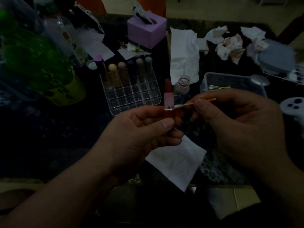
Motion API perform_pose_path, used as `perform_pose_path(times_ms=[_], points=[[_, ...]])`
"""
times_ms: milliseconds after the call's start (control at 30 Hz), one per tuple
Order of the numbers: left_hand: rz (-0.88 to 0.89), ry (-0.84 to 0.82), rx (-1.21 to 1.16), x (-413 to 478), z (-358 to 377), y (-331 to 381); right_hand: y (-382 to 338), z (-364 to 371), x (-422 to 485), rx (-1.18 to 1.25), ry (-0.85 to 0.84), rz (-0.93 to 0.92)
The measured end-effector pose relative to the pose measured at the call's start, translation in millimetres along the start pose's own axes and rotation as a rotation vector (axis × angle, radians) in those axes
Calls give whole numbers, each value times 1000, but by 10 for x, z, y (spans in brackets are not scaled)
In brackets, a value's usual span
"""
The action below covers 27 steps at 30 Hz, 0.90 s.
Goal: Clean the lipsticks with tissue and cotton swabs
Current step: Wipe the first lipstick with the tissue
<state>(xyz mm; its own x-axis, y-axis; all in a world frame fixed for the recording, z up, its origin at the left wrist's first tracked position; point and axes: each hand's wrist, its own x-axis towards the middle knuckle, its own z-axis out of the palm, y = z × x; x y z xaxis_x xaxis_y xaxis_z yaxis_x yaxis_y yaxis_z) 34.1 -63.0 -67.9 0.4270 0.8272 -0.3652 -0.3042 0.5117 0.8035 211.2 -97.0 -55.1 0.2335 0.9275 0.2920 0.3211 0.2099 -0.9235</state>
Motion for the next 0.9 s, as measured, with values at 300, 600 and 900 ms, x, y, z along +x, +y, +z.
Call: perform_pose_path(times_ms=[300, 600, 900], points=[[-13, 29, 102, 1, 18, -16, -3, 87, -44, 19, -53, -18], [11, 72, 76, 0, 6, 1, 22, 32, -16, 5, -21, 8], [-41, 33, 29, 14, 8, -24, 16, 70, -26, 0, -12, -10]])
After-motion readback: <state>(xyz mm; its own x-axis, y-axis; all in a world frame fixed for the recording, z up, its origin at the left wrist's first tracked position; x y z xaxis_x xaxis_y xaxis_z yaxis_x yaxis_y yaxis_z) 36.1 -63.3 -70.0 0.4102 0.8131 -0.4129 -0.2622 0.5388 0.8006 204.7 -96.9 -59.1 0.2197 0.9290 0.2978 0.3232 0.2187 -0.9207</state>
